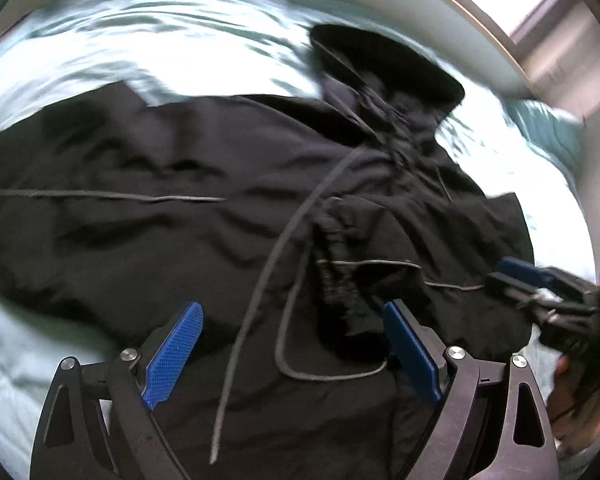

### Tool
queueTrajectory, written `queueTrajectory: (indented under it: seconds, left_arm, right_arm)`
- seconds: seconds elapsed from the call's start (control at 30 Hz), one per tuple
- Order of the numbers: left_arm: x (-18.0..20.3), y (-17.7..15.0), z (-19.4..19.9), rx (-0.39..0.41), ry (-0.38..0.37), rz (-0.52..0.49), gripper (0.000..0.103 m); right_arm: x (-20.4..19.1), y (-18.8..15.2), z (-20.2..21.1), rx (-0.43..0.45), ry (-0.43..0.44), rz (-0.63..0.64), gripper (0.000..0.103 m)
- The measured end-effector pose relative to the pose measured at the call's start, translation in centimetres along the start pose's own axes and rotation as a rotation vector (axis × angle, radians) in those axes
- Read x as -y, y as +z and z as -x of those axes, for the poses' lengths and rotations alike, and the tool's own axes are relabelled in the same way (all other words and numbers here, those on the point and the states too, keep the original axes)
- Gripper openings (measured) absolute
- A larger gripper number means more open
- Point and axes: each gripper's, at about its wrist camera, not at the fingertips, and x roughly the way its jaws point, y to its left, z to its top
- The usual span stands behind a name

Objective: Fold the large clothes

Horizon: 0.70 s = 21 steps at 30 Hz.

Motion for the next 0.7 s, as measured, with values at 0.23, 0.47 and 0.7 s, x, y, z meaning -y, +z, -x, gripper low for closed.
queueTrajectory:
  seconds: [0.23,0.47,0.7]
  left_arm:
    - [1.4,1.7,-5.9,-0.073,-0.016,-0.02,0.087]
    - [2.5,3.3,-7.3,-0.088,-0.012,-0.07,0.018]
    - [-4.0,8.2,3.4,0.197,-0.085,0.097,0.014]
  right_arm:
    - [8.1,-3.9,1.9,-0.044,-0.119,-0.171,0.064]
    - [9.5,-4.5,1.5,-0.056,-0.116,-0.208,0.063]
    - [9.2,-2.3,0.5,-0.022,-0.121,-0.197,0.063]
